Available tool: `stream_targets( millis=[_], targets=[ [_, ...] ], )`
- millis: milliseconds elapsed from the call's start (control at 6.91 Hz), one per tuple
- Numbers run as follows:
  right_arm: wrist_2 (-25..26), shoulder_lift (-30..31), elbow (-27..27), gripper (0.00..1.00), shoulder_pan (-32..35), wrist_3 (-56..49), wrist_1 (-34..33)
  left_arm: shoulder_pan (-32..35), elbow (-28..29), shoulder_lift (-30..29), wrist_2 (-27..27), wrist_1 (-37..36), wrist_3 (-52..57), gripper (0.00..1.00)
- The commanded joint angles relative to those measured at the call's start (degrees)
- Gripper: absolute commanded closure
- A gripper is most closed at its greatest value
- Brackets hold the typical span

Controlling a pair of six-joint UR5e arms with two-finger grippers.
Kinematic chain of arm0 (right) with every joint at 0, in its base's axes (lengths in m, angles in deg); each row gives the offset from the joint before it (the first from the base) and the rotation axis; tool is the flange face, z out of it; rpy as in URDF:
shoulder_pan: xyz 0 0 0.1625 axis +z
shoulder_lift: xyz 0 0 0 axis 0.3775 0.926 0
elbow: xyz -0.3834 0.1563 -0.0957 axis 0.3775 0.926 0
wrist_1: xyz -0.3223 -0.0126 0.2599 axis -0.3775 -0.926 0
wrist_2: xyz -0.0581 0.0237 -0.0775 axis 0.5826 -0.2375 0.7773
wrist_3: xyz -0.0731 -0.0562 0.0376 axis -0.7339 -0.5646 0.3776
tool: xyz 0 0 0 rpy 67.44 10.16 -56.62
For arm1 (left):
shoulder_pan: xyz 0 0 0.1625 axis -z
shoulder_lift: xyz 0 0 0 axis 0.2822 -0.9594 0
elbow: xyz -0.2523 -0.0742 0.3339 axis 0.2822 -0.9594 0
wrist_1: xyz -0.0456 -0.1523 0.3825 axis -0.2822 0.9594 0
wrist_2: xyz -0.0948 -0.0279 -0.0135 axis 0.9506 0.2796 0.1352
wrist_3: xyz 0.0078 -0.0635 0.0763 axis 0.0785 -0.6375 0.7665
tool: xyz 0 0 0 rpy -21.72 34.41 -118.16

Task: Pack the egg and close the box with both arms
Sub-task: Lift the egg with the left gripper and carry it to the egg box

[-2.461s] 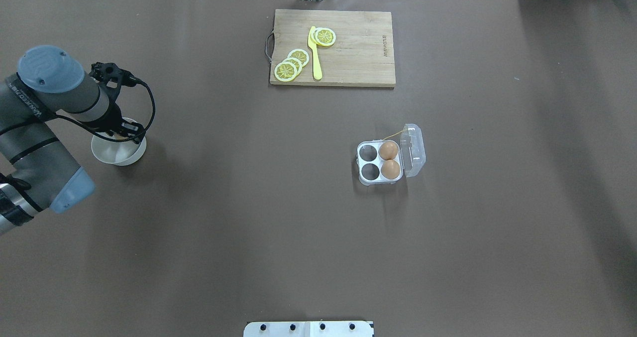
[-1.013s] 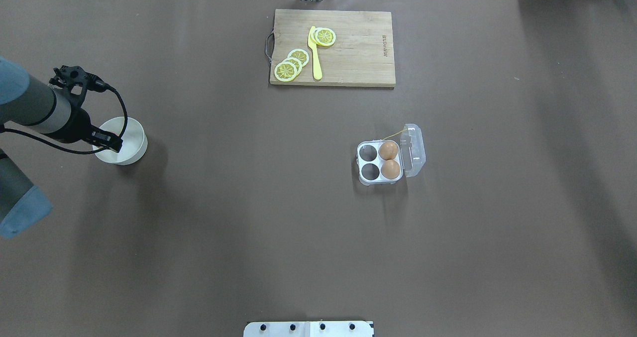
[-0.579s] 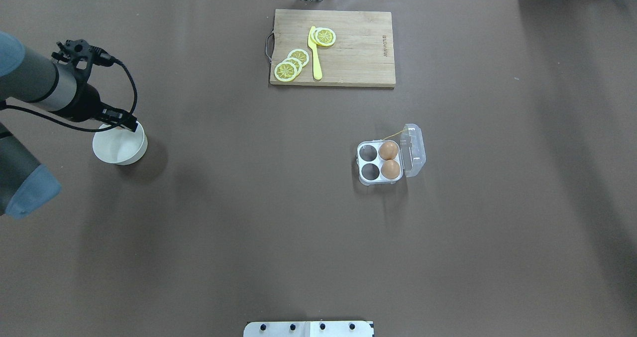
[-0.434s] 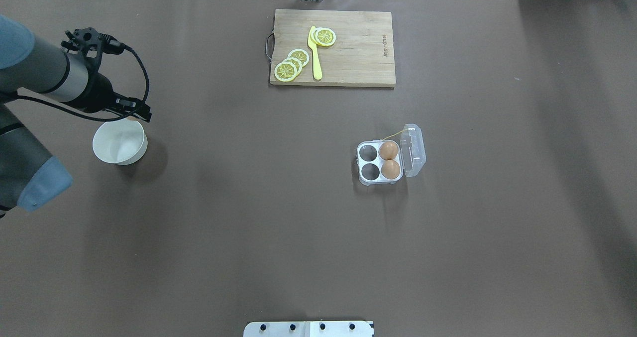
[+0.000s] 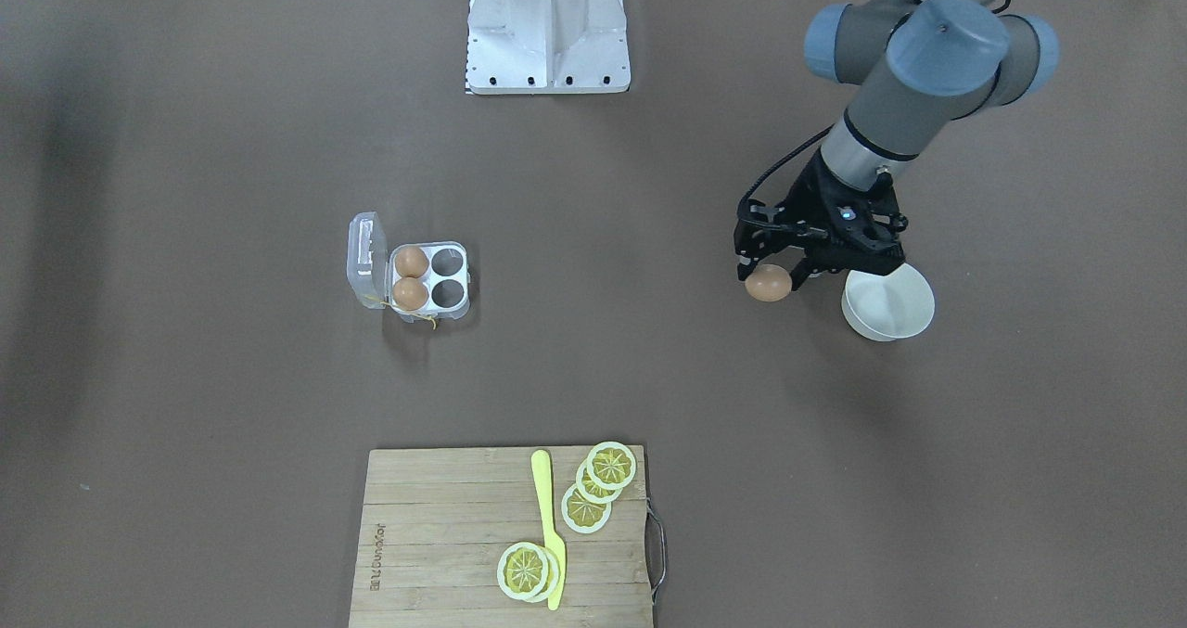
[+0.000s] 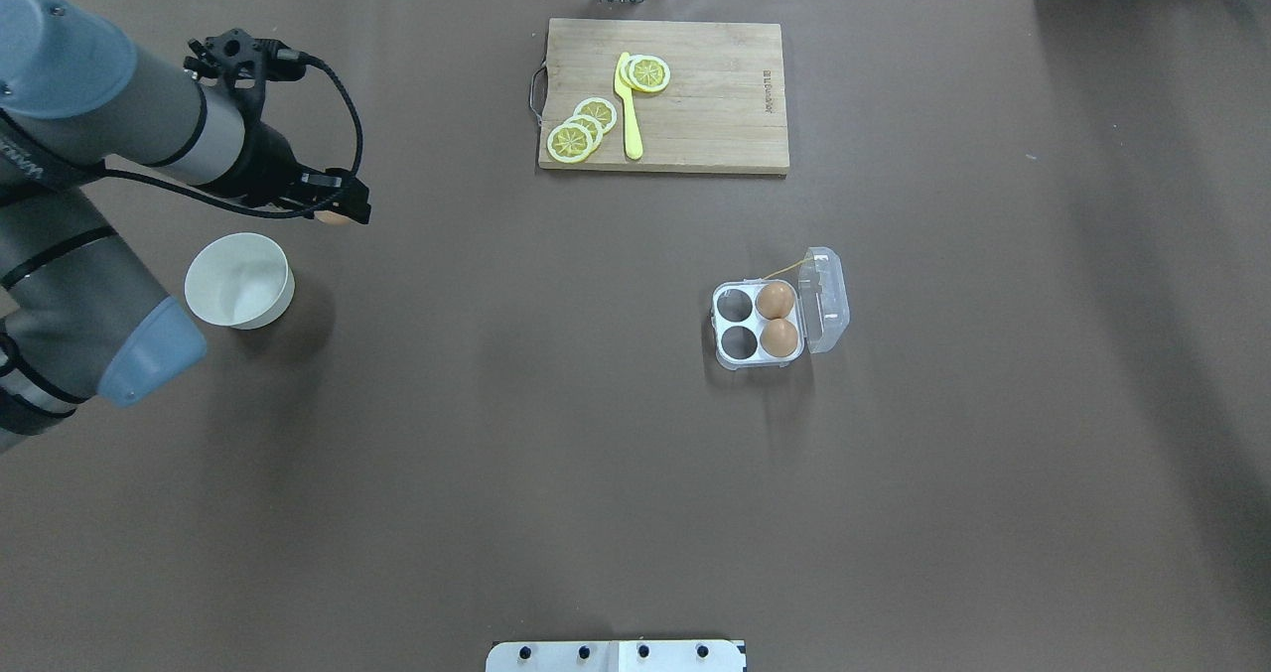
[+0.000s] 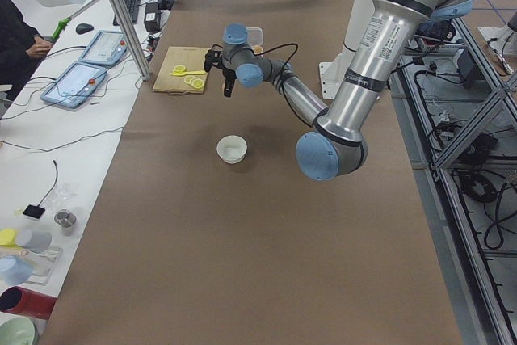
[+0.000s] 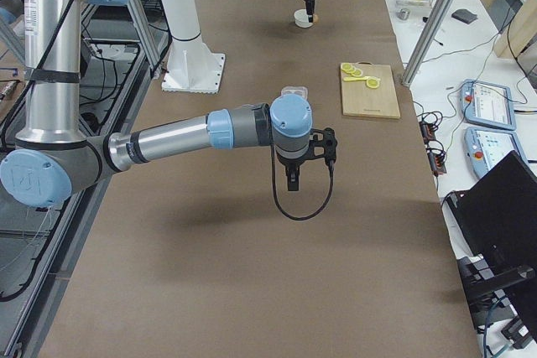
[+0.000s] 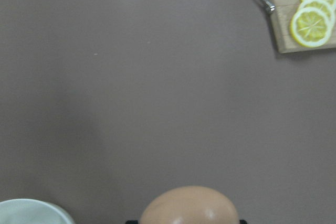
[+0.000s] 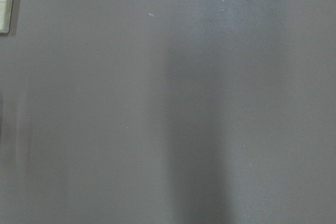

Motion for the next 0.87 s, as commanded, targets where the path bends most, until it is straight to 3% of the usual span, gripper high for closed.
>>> stream_targets(
  millis=[0, 289, 724],
  targets=[
    [0.44, 0.10, -0.67, 0.00, 0.02, 0.07, 0.19, -6.17, 7.11, -5.32, -6.55, 9.86, -9.38, 0.52],
    [0.17, -0.08, -0.49, 0.00, 0.11, 0.07, 0.10, -10.76, 13.70, -8.46, -13.00, 23.86, -18.60, 0.52],
    [0.17, -0.34, -0.49, 0.00, 0.02, 0.16, -0.08, -18.14, 14.61, -12.79, -23.27, 25.31, -22.33, 0.52]
  ],
)
